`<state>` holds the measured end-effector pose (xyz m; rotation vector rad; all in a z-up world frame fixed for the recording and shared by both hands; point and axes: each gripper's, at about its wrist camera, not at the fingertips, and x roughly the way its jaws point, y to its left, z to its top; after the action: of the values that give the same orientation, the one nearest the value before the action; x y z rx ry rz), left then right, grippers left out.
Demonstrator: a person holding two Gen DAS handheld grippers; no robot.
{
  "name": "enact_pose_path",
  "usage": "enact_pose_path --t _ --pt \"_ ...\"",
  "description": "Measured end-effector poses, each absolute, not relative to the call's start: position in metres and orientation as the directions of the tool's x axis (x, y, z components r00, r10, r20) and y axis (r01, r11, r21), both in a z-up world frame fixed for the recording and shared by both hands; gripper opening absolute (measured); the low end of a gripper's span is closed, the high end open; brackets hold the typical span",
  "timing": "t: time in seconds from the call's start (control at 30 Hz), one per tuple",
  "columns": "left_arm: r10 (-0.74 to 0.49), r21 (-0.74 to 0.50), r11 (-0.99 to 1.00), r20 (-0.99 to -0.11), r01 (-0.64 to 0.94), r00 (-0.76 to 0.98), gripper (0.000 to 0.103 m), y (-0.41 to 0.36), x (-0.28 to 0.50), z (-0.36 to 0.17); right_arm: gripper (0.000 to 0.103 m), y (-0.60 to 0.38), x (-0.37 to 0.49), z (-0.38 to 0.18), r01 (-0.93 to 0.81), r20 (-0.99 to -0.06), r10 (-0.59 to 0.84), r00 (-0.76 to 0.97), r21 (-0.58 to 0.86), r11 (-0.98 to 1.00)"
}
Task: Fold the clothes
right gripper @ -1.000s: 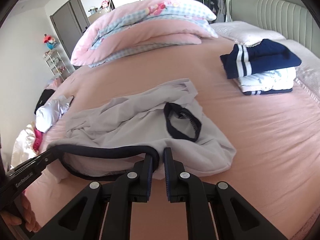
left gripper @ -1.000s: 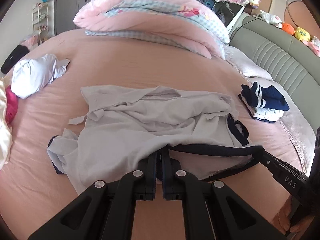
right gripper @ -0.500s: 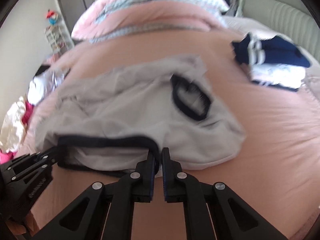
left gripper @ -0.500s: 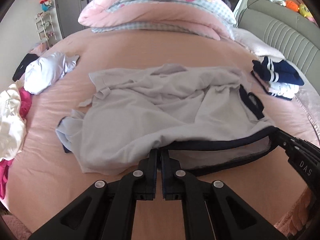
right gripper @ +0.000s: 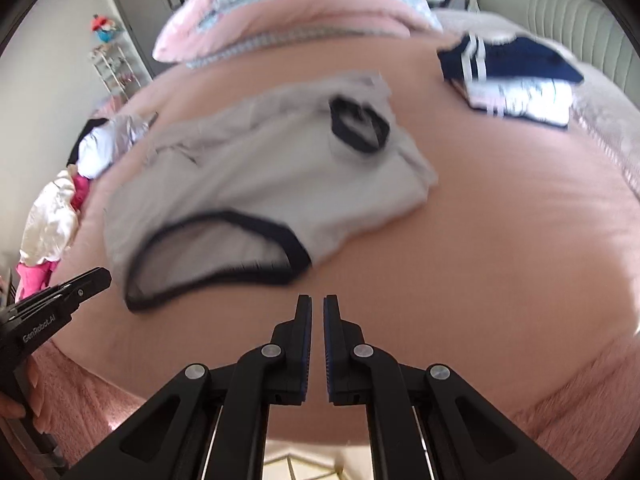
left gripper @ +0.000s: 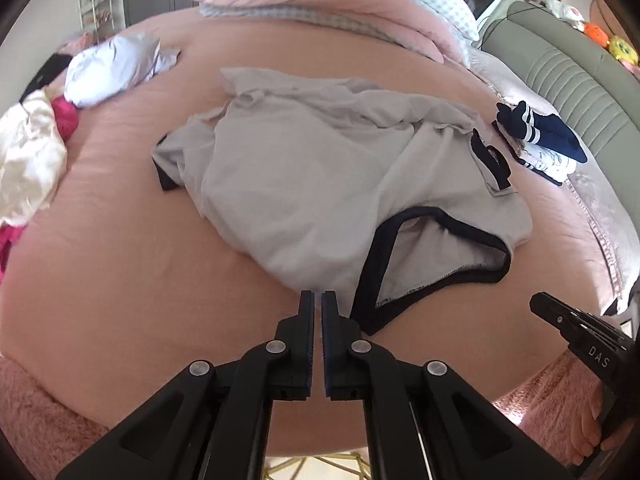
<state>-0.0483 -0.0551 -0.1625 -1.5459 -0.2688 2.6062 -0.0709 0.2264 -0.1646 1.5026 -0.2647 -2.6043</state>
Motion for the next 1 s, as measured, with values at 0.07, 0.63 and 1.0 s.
enact_pose_path --t 0.07,0.63,1.0 --pt "0.195 -0.237 -0.971 -0.854 0.025 -0.483 0.004 -0.060 -0.045 -0.161 0.005 0.229 -0.072 -0.159 0.007 -0.827 -0.207 -0.522 0.239 -0.971" --pt "0.040 -0.041 -0.999 -0.855 -0.011 -0.517 0.030 -0.024 -0.060 -0.184 0.018 0.222 -0.121 -0.192 -0.039 -0.834 -0.144 -0.533 0.194 -0.980" --pt "0.061 -0.044 -0.998 -0.798 -0.043 -0.599 0.003 -0.043 -0.035 -0.142 0.005 0.227 -0.084 -0.145 0.003 -0.809 -0.267 -0.524 0.312 -0.950"
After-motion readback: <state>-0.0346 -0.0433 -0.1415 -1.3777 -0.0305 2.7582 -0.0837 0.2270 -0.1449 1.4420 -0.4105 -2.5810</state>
